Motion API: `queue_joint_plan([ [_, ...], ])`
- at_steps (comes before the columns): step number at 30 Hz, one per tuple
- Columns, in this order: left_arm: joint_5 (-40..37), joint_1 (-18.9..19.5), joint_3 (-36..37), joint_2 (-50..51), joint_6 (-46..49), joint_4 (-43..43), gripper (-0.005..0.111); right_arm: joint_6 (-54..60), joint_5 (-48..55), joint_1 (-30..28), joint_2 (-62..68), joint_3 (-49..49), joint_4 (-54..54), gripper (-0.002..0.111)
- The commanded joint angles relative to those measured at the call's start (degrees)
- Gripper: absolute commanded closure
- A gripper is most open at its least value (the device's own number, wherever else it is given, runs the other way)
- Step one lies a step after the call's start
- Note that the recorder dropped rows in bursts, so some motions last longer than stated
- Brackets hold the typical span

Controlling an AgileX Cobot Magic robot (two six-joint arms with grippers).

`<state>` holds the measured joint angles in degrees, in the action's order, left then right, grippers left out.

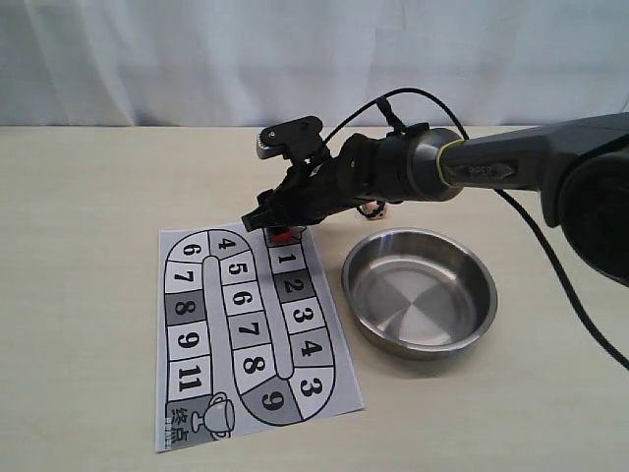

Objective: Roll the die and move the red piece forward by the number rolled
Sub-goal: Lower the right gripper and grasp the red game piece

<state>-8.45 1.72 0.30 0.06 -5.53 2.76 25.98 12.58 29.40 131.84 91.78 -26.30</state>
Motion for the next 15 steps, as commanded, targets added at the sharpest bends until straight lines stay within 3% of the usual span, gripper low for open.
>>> queue_joint_plan([
  [1, 0.2, -0.4, -0.3, -0.1, -0.2, -0.2, 0.107, 0.3, -0.8, 0.1, -0.2, 0.1, 0.0, 0.069],
  [2, 0.3, -0.4, -0.3, -0.1, -0.2, -0.2, 0.107, 0.3, -0.6, 0.1, -0.2, 0.1, 0.0, 0.073],
  [5, 0.3, -0.4, -0.3, -0.1, -0.2, -0.2, 0.107, 0.3, -0.1, 0.1, -1.0, 0.1, 0.2, 0.102],
  [15, 0.3, -0.4, -0.3, -0.1, -0.2, -0.2, 0.107, 0.3, 15.0, 0.1, -5.8, -0.1, 1.4, 0.104],
])
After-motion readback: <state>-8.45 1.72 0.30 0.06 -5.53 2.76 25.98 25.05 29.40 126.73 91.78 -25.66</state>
